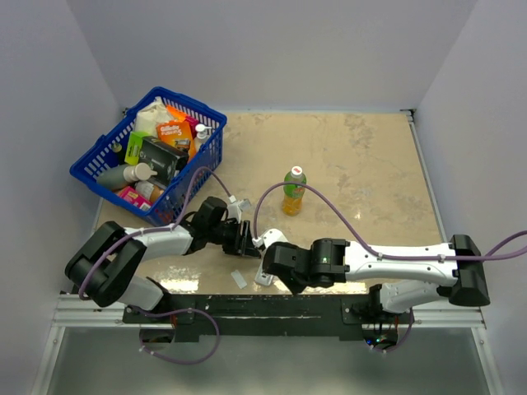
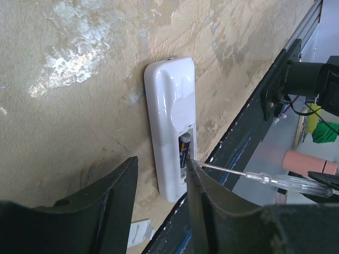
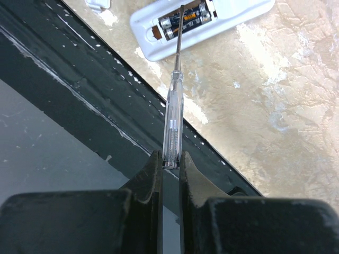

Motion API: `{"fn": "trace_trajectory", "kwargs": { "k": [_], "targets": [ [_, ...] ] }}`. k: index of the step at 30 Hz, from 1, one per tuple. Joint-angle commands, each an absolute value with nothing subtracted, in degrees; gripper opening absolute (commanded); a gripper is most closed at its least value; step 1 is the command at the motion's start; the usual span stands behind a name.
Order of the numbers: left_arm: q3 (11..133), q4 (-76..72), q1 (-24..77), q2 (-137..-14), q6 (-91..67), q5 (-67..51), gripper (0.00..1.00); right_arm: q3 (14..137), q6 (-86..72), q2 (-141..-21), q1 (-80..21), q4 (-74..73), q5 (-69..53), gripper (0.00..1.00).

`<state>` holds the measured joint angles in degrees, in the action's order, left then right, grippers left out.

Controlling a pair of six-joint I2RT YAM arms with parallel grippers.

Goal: Unload the batteries from the remote control

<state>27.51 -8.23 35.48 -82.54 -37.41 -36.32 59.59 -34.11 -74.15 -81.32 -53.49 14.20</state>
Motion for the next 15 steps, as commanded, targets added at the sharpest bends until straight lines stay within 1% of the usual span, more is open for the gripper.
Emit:
{"fn": "trace_trajectory", "kwargs": {
  "k": [1, 15],
  "targets": [
    [27.4, -11.2, 36.3, -82.8, -38.0, -37.6, 0.46, 62.7, -32.8, -71.8, -81.2, -54.8, 15.0, 0.0],
    [27.2, -11.8, 36.9, -83.5, -38.4, -37.4, 0.45, 61.3, -32.1, -72.2, -81.1, -56.6, 16.0, 0.0]
  ]
}}
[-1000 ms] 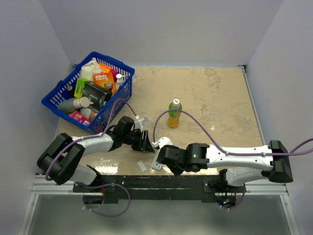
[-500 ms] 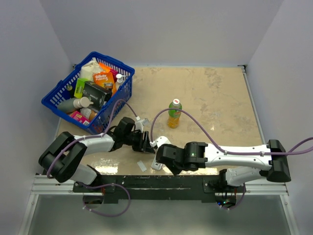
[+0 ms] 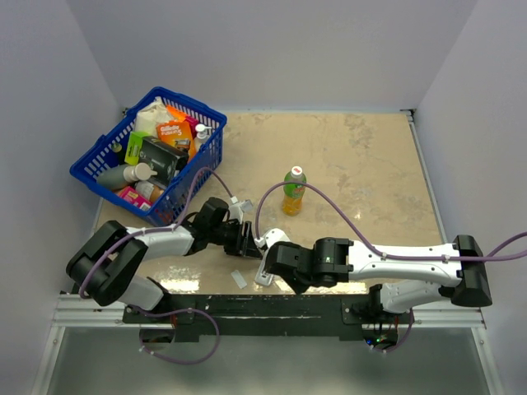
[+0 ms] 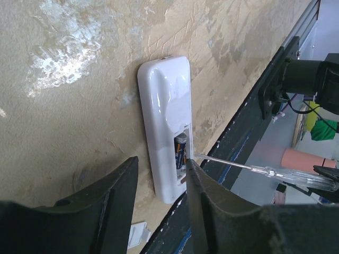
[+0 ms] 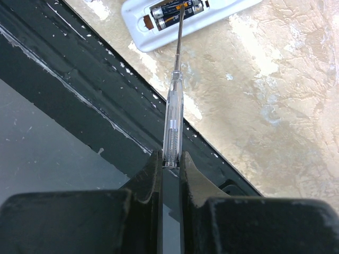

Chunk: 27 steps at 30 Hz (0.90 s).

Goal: Unload the batteries from the remote control

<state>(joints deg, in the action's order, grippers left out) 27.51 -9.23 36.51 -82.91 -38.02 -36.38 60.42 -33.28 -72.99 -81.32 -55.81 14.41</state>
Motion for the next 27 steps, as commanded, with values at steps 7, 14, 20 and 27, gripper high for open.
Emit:
{"fn": "trace_trajectory", "kwargs": {
  "k": [7, 14, 20, 27],
  "targets": [
    [27.1, -12.5, 36.9, -83.5, -39.0, -37.4, 0.45, 61.6, -31.4, -73.2, -81.2, -54.8, 15.3, 0.0],
    [26.9, -13.4, 37.0, -84.5, -39.3, -37.7, 0.44, 61.4, -31.3, -74.7, -81.2, -54.5, 14.6, 0.0],
    [27.2, -14.4, 37.3, -85.3, -39.7, -38.0, 0.42, 60.8, -31.5, -74.5, -81.1, -53.8, 14.6, 0.0],
    [26.7, -15.2, 37.4, -86.3, -39.9, -38.1, 0.41, 61.2, -31.2, -76.0, -81.1, -52.8, 14.5, 0.0]
  ]
}}
